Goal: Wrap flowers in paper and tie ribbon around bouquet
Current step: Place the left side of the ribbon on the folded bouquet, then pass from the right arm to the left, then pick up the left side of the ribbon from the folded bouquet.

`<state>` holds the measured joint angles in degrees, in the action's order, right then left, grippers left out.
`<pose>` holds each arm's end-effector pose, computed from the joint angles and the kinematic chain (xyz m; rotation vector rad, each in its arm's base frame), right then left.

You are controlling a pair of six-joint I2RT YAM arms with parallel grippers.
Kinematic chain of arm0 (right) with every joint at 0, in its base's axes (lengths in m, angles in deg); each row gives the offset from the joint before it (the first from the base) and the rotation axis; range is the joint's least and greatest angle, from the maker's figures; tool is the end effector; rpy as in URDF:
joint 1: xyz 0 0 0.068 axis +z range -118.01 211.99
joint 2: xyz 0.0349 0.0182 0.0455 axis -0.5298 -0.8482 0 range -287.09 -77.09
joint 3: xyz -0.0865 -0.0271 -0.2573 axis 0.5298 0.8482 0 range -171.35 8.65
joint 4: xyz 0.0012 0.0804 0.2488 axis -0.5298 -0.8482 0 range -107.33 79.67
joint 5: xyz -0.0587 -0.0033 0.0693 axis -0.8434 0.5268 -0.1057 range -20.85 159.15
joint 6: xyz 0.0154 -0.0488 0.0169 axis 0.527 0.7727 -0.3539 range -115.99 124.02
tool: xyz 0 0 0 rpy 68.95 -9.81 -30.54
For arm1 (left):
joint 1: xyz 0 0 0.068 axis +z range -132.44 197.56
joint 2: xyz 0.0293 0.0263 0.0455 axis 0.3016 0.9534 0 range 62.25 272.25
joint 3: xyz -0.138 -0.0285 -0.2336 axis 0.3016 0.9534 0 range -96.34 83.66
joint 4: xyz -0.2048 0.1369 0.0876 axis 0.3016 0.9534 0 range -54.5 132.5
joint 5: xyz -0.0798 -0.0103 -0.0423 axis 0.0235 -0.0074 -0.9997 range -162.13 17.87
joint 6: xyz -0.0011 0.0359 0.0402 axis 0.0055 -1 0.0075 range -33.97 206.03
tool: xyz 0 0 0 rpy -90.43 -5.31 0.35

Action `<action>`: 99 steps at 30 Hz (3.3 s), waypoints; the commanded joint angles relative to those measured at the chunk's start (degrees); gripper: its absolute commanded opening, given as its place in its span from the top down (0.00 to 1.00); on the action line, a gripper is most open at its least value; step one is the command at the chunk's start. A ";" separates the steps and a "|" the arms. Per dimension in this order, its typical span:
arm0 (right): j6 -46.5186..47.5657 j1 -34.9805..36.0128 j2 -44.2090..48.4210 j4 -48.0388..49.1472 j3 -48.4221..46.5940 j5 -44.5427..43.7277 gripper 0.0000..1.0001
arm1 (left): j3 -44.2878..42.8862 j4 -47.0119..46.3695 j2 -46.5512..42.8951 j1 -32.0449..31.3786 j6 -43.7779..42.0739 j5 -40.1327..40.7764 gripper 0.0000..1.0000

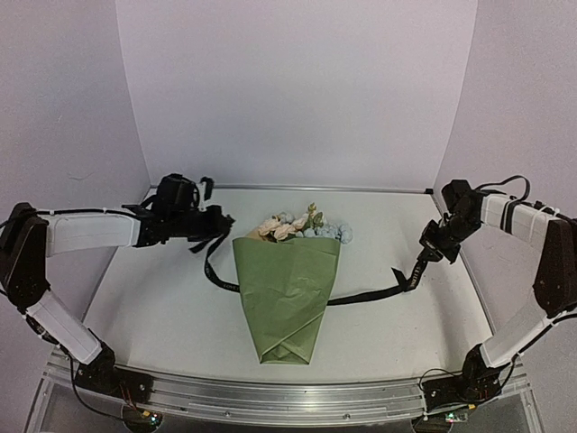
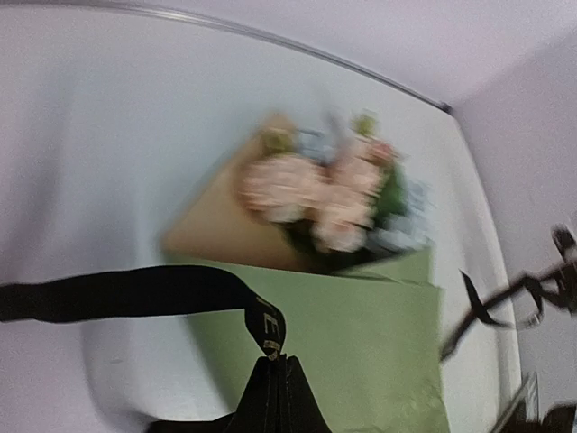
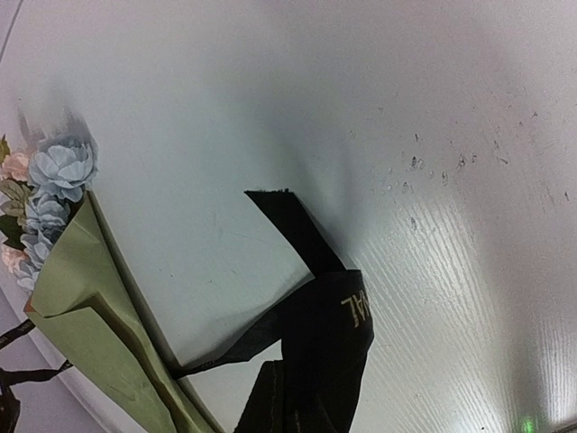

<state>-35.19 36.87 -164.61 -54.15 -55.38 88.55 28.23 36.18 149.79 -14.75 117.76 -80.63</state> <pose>0.2965 0.0373 0.2353 0.7416 2.7305 0.6609 0.2846 -0.1861 0.2387 0.1024 2.2455 -0.7910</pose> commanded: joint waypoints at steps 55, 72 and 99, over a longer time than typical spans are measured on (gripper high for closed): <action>-30.39 27.67 -8.50 13.77 -16.07 17.94 1.00 | -31.50 3.38 22.67 -24.57 -27.75 -16.14 0.29; 0.35 28.72 9.79 17.76 2.67 6.57 0.52 | -30.58 7.64 17.55 -17.29 -20.39 -22.60 1.00; 25.12 47.94 -1.26 35.64 19.57 -24.01 0.36 | -42.93 28.94 17.31 -13.75 -20.28 -25.75 1.00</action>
<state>-12.10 83.91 -163.77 -22.24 -34.73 73.37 -11.78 63.13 170.10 -28.71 97.08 -105.62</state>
